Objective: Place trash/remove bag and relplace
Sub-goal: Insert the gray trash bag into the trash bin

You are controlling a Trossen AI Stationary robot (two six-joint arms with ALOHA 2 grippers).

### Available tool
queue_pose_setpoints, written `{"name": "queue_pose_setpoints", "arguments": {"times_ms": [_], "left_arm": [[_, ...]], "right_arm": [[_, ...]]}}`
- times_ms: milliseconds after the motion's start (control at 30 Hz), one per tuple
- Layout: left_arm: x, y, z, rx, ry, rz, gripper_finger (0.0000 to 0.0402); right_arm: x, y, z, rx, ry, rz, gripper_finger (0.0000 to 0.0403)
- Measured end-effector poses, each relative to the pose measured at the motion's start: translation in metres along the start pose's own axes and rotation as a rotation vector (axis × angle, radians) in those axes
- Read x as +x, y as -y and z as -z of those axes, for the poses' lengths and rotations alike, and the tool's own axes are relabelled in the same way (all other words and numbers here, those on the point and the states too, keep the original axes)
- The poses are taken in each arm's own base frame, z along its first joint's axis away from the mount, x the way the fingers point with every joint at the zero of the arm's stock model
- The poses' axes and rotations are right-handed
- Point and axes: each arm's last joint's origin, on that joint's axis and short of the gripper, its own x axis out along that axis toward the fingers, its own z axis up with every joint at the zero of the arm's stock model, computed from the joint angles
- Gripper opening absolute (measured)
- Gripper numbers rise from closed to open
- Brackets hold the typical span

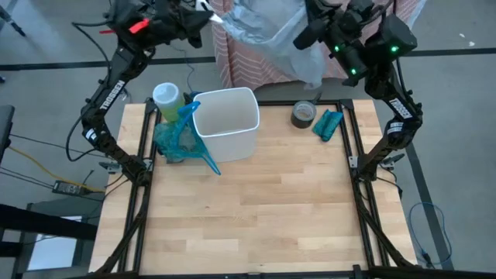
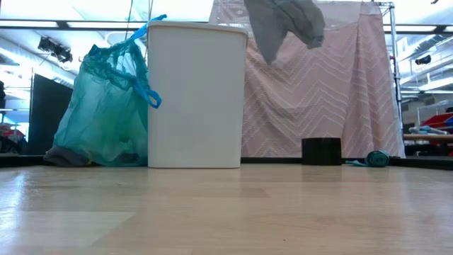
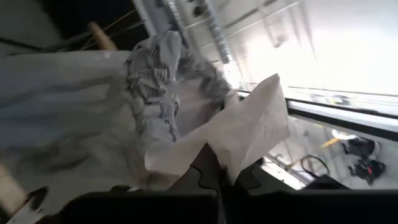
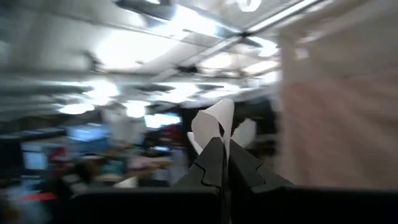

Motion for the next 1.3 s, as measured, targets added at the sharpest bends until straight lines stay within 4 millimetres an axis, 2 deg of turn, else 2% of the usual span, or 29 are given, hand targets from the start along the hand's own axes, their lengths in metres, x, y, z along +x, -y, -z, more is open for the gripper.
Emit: {"name": "queue_pose_setpoints", "arguments": {"times_ms": [167, 333, 567, 733, 833, 933, 1100, 1300], "left_arm": [[-0.007, 0.034, 0.003, 0.049, -0.004, 0.074, 0.0003], [-0.018, 0.062, 0.011, 0.057, -0.006, 0.112, 0.0002], [-0.043, 0.082, 0.030, 0.022, -0.012, -0.033, 0.0002], [-0.058, 0.087, 0.040, 0.054, 0.052, -0.135, 0.0001], [-0.065, 0.092, 0.043, 0.093, 0.105, -0.166, 0.0001], [-0.067, 0.095, 0.044, 0.105, 0.129, -0.165, 0.0001], [-0.066, 0.091, 0.044, 0.133, 0.131, -0.196, 0.0001], [-0.069, 0.089, 0.041, 0.141, 0.159, -0.224, 0.0001]], "right_arm": [[-0.001, -0.006, -0.003, 0.163, 0.027, -0.221, 0.0000], [-0.002, -0.010, -0.008, 0.324, 0.041, -0.371, 0.0000], [-0.004, -0.013, -0.011, 0.479, 0.015, -0.535, 0.0000], [-0.001, -0.016, -0.007, 0.530, 0.006, -0.559, 0.0000], [0.008, -0.024, 0.007, 0.562, -0.005, -0.567, 0.0000], [0.024, -0.034, 0.029, 0.610, -0.030, -0.611, 0.0000], [0.048, -0.046, 0.063, 0.705, -0.001, -0.704, 0.0000], [0.064, -0.044, 0.081, 0.793, 0.030, -0.755, 0.0000]]}}
